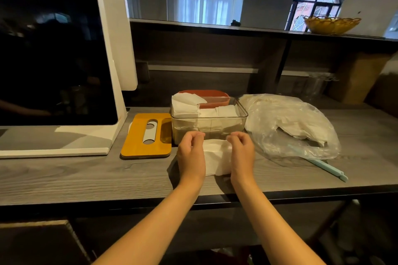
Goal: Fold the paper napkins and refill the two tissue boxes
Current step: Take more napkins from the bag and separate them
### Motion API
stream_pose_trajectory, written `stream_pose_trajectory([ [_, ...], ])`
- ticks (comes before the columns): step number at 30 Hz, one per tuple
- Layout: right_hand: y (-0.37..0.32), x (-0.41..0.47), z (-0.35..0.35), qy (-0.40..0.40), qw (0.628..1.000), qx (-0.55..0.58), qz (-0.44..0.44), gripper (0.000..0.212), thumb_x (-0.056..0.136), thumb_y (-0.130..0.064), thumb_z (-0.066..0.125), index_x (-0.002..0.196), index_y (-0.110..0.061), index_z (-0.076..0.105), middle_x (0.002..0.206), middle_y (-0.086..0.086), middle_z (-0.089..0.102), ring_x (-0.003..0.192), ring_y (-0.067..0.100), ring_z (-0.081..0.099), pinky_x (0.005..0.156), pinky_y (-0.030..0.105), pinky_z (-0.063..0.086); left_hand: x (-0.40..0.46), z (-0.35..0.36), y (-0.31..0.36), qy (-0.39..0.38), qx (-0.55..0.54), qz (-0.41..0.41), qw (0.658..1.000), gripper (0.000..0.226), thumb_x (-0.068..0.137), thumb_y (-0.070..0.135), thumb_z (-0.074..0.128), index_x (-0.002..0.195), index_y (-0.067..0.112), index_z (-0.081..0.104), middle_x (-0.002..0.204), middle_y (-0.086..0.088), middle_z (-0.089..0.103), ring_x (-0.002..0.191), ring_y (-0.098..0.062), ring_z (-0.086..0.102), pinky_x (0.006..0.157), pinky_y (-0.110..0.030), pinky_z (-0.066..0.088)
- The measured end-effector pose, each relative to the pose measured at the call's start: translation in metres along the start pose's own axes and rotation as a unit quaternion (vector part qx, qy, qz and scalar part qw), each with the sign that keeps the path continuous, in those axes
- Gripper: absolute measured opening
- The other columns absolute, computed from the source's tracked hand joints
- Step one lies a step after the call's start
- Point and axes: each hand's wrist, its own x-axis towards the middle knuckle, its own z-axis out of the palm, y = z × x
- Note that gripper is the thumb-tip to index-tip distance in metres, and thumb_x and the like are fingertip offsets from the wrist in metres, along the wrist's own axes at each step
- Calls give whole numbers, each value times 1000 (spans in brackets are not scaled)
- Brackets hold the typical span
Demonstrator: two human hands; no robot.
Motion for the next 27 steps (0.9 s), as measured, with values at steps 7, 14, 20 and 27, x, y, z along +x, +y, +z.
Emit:
stream_pose_trajectory([
  [7,2,0,-2,-10,999,-20,-25,4,90,-15,66,90,-19,67,93,-5,66,86,9,58,72,22,44,0,-1,-2,-1,-14,-9,1000,17,102,27,53,100,17,67,90,6,66,89,-12,60,70,-21,46],
  [14,5,-2,-8,25,999,-14,-16,13,93,-16,62,89,-27,69,94,-6,70,93,9,63,78,24,47,0,-4,-1,30,26,34,999,15,99,15,56,92,22,66,87,8,65,86,-5,60,69,-16,47],
  [20,7,-4,-7,23,998,-60,-14,10,91,-17,65,93,-24,71,93,-13,67,94,8,61,78,27,49,-2,0,-2,0,50,15,999,12,99,13,54,100,17,66,95,3,65,90,-8,59,64,-10,43],
  [27,2,-8,-7,-23,998,-50,-22,10,92,-14,64,93,-19,72,93,-7,70,91,7,62,75,21,45,-4,-3,-2,2,66,36,997,16,98,16,57,86,12,66,76,0,63,71,-3,56,59,-14,43],
])
